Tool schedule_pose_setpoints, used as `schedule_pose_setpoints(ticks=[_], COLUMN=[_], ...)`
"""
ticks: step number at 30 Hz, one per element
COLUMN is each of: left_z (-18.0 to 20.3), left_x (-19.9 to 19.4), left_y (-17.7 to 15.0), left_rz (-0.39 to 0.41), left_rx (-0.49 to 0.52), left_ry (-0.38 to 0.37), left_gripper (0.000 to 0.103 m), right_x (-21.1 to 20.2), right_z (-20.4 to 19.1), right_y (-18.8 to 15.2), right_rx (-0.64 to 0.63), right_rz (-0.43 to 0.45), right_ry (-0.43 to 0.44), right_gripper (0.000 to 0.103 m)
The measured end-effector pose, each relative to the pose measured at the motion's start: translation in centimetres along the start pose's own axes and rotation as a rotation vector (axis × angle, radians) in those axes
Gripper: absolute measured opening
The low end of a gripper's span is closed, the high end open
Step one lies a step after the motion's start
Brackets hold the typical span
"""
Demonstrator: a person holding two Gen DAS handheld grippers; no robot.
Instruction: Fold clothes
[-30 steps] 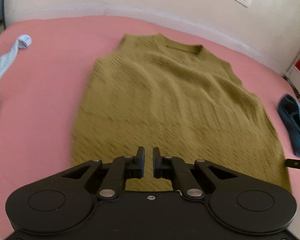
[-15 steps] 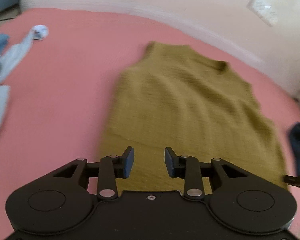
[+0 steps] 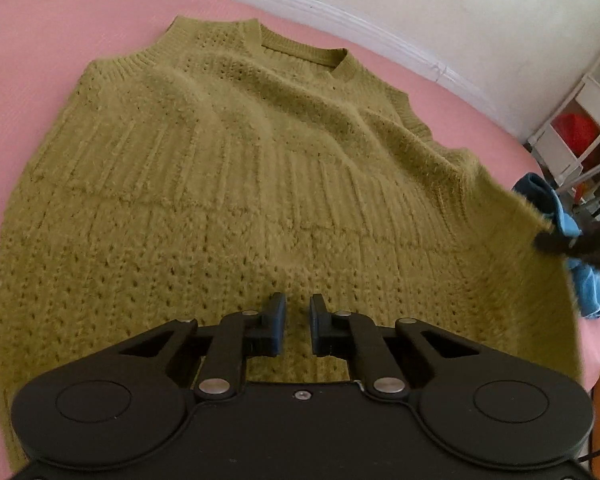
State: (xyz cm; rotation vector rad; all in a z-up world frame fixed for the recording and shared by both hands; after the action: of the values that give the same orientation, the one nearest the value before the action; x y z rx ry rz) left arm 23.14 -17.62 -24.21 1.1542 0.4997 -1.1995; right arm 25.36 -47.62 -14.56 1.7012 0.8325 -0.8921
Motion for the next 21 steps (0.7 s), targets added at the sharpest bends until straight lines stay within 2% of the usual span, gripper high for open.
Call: schedule_pose_setpoints(ticks=[2,5,11,14,17,21], left_z=[-0.4,-2.0,-9.6,-12.4,-14.9,-15.7], left_x=[0.0,-1.0,-5.8,-7.4,-8.9,-9.1], left_y=[0.1,0.3,1.2,0.7,0.1,0.1], left_rz=[0.001,0.013,0.121,0.152,0.181,0.178], left_rx=[-0.020,-0.128,-0.418,-0.511,-0.599,-0.614], left_ry=[-0.023,-0.075,-0.026,-0.018,-0.010,-0.017], left_gripper=[0.010,0.010,0.010,0.010,0.010,0.010], right_x=[-1.0,-1.8,-0.8,1.2,3.9,6.9], right_z=[-2.4,-6.4,-18.1,-23.5,-26.7,-28.7], right_y=[1.1,2.6,3.7,2.2,-0.2,-2.7], right_rx=[-0.032,-0.087,-0.291,-0.381,-0.430,-0.439], right_rz=[0.017,0.028,0.027,-0.016,-0.090,-0.167], right_ry=[0.044,0.113,0.238,0.289,0.301,0.299], right_gripper=[0.008,0.008,0.008,0.008,0.008,0.008])
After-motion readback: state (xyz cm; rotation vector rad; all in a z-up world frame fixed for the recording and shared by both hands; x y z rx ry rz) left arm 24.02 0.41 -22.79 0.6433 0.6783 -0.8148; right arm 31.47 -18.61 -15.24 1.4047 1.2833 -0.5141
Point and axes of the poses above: each gripper's, at about its wrist camera, not at the fingertips, and x roughly the way its jaws point, z to its right, y to its top, the point moved 4 cm from there along x, roughly the way its jaws point, and after that the axes turned 8 degrees about -z, right-handed, at the moved point
